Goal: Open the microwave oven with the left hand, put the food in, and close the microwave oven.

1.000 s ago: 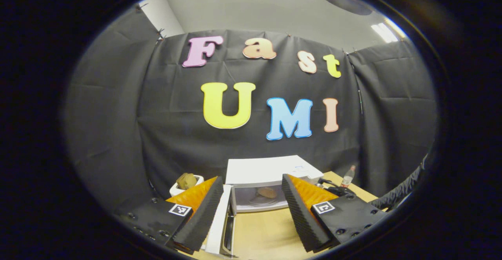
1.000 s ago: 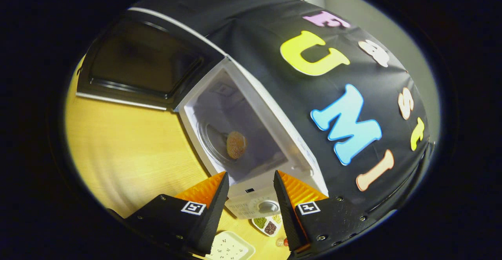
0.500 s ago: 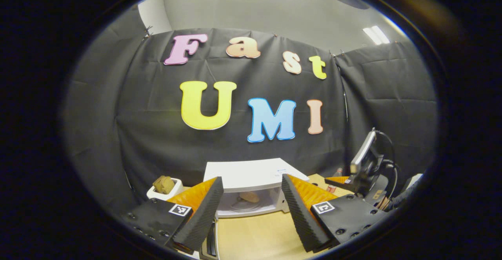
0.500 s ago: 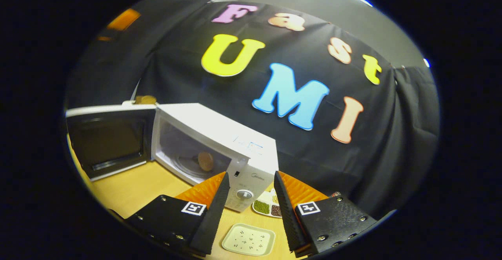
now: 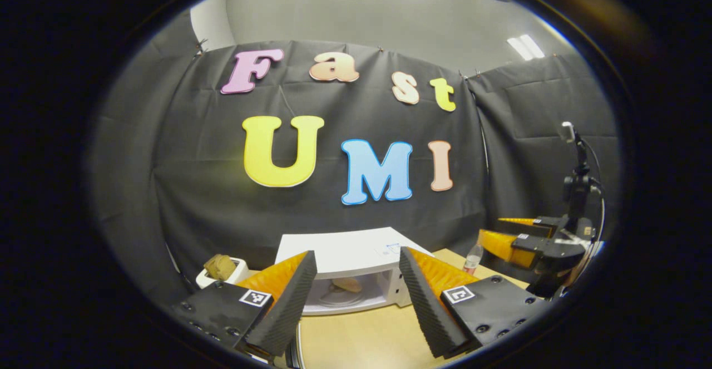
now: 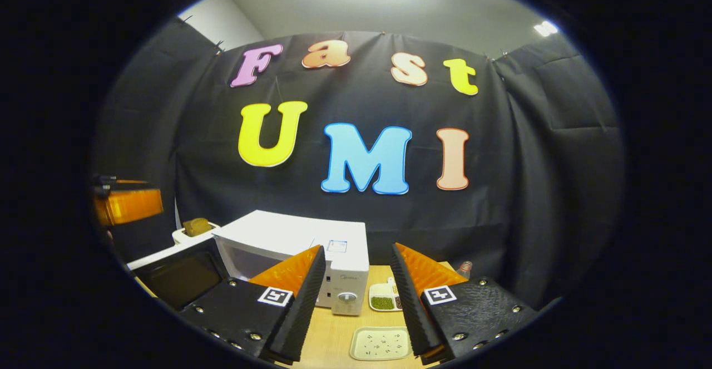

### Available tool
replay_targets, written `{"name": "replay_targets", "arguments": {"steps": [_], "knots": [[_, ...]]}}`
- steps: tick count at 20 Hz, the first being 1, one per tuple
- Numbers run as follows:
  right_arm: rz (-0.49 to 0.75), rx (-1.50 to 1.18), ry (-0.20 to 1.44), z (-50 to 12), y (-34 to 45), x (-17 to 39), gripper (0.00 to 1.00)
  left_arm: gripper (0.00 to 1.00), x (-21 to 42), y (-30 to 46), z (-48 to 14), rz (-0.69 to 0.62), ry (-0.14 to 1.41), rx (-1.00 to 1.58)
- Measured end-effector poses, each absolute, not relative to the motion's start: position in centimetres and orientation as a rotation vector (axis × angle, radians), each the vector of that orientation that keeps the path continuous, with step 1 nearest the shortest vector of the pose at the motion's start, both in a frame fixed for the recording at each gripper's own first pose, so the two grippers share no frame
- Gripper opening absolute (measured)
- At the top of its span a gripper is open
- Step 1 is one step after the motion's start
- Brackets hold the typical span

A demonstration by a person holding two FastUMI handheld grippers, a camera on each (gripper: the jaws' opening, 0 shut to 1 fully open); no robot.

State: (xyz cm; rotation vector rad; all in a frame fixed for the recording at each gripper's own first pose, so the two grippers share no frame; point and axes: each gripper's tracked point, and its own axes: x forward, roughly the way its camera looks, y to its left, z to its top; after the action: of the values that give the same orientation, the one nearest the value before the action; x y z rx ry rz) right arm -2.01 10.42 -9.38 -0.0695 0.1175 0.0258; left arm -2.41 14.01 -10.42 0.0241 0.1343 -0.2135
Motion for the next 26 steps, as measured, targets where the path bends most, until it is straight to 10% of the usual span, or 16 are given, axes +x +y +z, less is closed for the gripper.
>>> {"name": "replay_targets", "arguments": {"steps": [8, 12, 26], "knots": [[0.073, -0.064, 0.084, -7.8, 13.0, -2.0, 0.71, 0.93, -4.7, 15.3, -12.3, -0.177, 0.183, 0.030], [0.067, -0.037, 0.081, -7.8, 13.3, -1.6, 0.71, 0.09, -6.6, 19.0, -12.8, -0.093, 0.207, 0.079], [0.116, -0.092, 0.111, -8.8, 14.4, -1.5, 0.71, 0.07, -16.8, 37.3, -23.3, 0.151, 0.458, 0.144]]}}
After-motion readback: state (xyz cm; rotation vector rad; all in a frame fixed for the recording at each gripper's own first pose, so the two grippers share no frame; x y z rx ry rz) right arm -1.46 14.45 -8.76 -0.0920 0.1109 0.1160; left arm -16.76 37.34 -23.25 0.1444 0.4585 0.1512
